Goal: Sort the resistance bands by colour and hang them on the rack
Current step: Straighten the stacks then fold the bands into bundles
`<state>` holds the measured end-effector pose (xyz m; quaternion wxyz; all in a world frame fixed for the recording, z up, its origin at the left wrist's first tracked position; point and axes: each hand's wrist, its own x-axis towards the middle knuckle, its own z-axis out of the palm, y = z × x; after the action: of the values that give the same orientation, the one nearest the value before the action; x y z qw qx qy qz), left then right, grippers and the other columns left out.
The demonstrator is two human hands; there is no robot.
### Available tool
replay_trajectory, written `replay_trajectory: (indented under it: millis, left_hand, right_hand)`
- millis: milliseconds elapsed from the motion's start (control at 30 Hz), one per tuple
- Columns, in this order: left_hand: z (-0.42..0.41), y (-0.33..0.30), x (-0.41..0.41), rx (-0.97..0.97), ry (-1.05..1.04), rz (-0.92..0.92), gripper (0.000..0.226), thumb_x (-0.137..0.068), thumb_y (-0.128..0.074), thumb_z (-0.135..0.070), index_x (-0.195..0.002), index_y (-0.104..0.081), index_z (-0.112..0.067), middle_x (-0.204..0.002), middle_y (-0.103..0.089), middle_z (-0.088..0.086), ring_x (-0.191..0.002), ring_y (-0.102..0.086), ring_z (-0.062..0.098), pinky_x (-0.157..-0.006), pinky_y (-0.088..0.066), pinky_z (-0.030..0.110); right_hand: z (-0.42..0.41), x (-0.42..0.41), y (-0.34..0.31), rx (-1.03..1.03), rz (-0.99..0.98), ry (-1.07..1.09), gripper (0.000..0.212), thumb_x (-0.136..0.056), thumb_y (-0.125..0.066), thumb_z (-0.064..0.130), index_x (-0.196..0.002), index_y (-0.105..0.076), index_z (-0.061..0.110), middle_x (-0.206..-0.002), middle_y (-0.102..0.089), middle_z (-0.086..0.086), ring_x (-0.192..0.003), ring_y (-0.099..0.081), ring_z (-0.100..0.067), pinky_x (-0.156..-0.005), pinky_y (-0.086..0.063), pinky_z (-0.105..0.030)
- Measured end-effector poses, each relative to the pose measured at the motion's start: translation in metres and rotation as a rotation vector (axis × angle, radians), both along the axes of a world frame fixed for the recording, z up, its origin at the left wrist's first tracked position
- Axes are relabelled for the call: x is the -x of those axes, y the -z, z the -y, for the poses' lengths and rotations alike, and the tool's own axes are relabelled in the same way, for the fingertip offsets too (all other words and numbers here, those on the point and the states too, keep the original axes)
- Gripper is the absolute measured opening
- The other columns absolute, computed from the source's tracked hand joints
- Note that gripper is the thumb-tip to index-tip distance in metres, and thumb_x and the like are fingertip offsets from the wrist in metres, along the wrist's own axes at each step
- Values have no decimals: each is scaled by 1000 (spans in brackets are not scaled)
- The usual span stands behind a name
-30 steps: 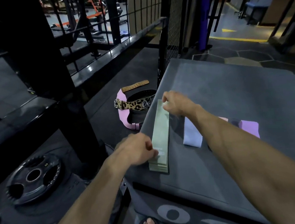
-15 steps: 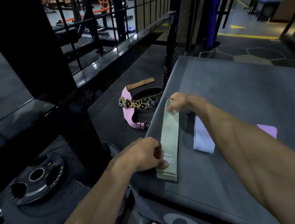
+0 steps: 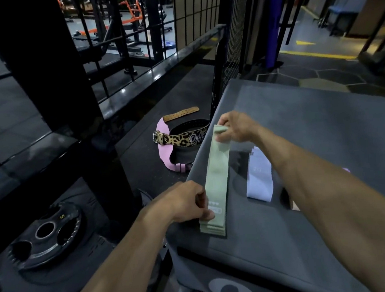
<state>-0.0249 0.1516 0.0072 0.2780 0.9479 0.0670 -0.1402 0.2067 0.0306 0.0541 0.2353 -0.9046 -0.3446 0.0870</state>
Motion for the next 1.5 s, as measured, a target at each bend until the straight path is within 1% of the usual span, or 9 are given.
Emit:
replay_trajectory:
  millis: [167,333,467,533,667,900,1100,1267,1500]
  left_hand:
    - [-4,-2,1,42,-74,58,36,-72,-87,-48,-77,-61,-24,-80,-67,-12,-74,-61,8,-63,-47,27]
    - [-10,7,-7,201,-269,133,66,-72,-86,-52,-121,-52,-24,-112,-66,-7,-95,-63,12,-86,-52,34]
    - [-4,8,-19,241,-269,207,68,-81,-82,-43,-137,-51,-19,-81,-69,-5,-65,-61,1,-54,-41,14]
    - [-1,8,-25,250,-304,241,68,-81,-80,-44,-139,-53,-20,-86,-71,-5,-69,-64,4,-55,-43,14]
    - [6,0,-35,110,-412,295,58,-77,-78,-52,-129,-62,-32,-110,-73,-3,-96,-68,21,-83,-57,36]
    - [26,-13,-49,461,-443,355,21,-92,-68,-15,-112,-66,-21,-61,-69,2,-37,-52,9,-41,-39,18]
    - [34,-17,-60,897,-463,297,15,-103,-47,1,-110,-54,-9,-86,-66,12,-64,-57,21,-50,-41,25]
    - [30,-13,-65,1113,-600,311,32,-105,-39,-11,-133,-54,-12,-112,-74,14,-101,-68,27,-77,-54,36]
    - [30,-1,-74,1104,-673,255,25,-100,-56,-35,-94,-67,-14,-90,-68,12,-71,-64,28,-60,-52,33]
  right_hand:
    - [6,9,-47,-93,-30,-21,23,-74,-88,21,-73,-65,25,-72,-65,6,-66,-60,-13,-61,-48,-28]
    - [18,25,-99,-210,-151,-146,22,-75,-88,15,-89,-71,9,-74,-68,-3,-66,-62,-10,-59,-54,-27]
    - [27,37,-131,-227,-210,-192,33,-76,-88,16,-101,-70,2,-85,-71,-4,-74,-65,-7,-64,-53,-24]
    - [32,41,-143,-232,-248,-223,32,-76,-87,17,-101,-70,4,-88,-73,-3,-76,-66,-6,-64,-52,-21]
    - [42,51,-160,-207,-271,-281,28,-77,-87,18,-100,-71,9,-91,-72,-4,-82,-66,-9,-68,-52,-21]
    - [58,60,-180,-264,-301,-318,23,-78,-86,16,-93,-69,14,-87,-72,-3,-82,-66,-11,-71,-51,-25]
    - [66,61,-187,-279,-316,-359,23,-79,-85,14,-93,-68,14,-89,-73,-5,-83,-68,-14,-69,-52,-23]
    - [72,60,-181,-248,-413,-392,21,-79,-83,7,-91,-67,12,-84,-73,-1,-78,-67,-11,-70,-51,-23]
    - [64,79,-134,67,-603,-555,22,-76,-84,8,-87,-69,19,-91,-71,-6,-86,-64,-21,-84,-46,-42]
